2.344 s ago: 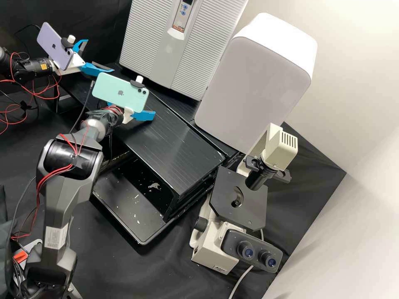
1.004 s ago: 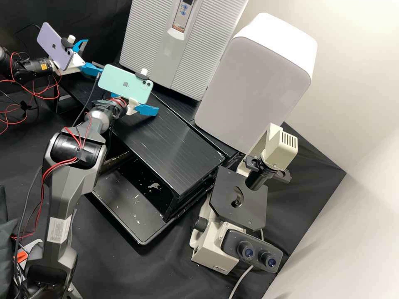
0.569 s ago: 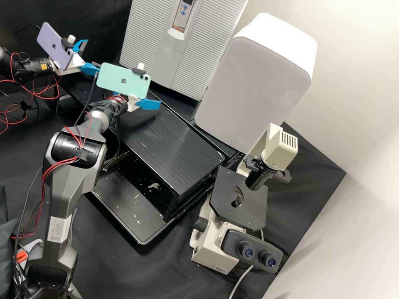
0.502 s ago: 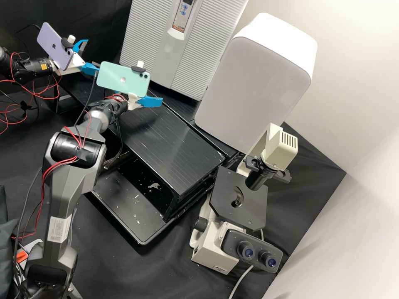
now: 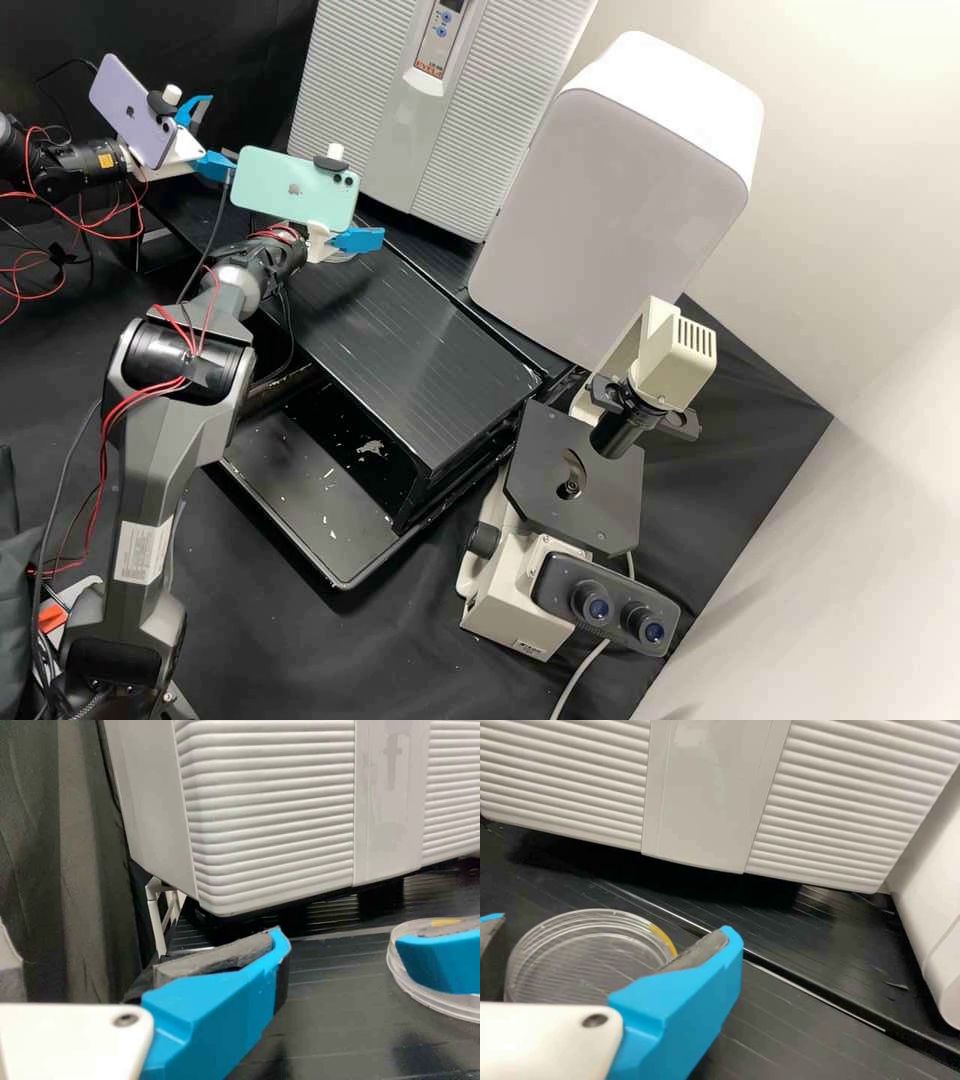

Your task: Slide the petri dish to the right

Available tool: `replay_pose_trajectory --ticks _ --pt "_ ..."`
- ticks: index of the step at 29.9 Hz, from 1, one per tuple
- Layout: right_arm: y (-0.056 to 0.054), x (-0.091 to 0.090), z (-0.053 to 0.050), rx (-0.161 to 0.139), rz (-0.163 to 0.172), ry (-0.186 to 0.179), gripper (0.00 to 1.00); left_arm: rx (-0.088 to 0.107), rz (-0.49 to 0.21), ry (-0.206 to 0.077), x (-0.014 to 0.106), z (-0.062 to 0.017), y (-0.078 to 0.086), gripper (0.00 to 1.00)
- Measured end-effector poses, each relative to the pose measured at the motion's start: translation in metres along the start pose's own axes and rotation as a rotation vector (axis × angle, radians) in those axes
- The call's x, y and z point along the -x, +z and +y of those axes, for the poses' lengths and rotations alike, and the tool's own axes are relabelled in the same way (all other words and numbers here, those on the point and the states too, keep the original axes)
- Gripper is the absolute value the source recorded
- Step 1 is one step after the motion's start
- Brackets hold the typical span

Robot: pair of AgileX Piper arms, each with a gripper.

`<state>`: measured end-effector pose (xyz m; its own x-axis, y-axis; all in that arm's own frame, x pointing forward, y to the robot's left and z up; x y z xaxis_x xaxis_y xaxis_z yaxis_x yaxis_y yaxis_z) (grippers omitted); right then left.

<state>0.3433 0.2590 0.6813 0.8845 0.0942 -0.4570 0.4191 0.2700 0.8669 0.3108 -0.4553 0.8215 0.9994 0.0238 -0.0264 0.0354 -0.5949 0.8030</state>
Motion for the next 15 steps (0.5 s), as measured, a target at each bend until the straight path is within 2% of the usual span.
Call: replay_pose_trajectory --ticks 4,7,11,15 --pt "0.0015 0.0001 -0.0006 -0.022 -0.017 -0.007 0.00 0.000 0.000 0.000 0.0000 0.0000 0.0000 1.00" --pt "0.0038 0.0002 -0.0016 -0.056 -0.043 -0.018 0.00 0.000 0.000 0.000 0.0000 0.0000 0.0000 1.00" --pt "0.0063 0.0004 -0.0029 -0.088 -0.072 -0.031 0.00 0.000 0.000 0.000 0.0000 0.0000 0.0000 1.00" --pt "0.0077 0.0005 -0.0043 -0.104 -0.088 -0.044 0.00 0.000 0.000 0.000 0.0000 0.0000 0.0000 1.00"
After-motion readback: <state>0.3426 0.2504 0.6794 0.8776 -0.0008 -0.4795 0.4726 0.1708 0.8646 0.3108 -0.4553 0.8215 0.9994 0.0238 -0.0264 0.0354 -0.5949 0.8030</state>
